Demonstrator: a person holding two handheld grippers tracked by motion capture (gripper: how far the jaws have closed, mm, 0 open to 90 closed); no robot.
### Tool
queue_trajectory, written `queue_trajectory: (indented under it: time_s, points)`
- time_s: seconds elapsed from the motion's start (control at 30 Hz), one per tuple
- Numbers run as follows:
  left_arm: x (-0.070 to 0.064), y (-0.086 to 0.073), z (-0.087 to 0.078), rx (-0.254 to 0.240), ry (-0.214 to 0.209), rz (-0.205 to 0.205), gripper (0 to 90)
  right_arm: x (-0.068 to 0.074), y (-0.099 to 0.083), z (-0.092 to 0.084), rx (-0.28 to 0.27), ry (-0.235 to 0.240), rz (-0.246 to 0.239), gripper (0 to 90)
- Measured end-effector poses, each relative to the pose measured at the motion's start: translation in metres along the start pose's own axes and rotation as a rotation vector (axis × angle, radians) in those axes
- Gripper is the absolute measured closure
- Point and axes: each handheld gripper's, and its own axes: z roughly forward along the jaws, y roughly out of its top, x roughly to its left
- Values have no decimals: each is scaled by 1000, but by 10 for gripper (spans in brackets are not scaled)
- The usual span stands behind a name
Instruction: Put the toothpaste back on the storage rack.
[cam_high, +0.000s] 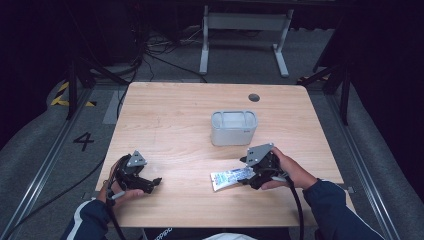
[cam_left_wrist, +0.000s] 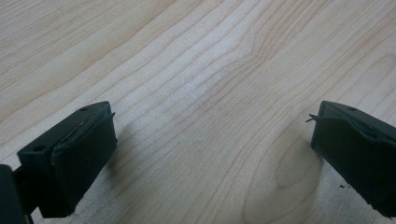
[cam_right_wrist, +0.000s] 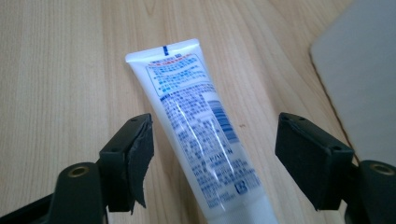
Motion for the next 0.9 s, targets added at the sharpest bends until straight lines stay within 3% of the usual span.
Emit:
queue_trajectory:
  time_s: [0.13,0.2,0.37,0.43,0.67,0.9]
  points:
    - [0,0,0,-1,4,-3,5,2,12,15,54,29,-42,286]
    - [0,0,0,0,4,-1,5,3,18,23,108,50,-68,287]
    - [0,0,0,0,4,-1,5,2,27,37,183,105,-92,288]
    - [0,0,0,-1,4,-1,5,2,27,40,209,106,-88,287]
    - [-1,-1,-1,-2,6,-9,7,-1,31,56,264,134,-87,305]
    - [-1,-1,-1,-1,5,-7,8,-3,34,58,252,157,-112,358]
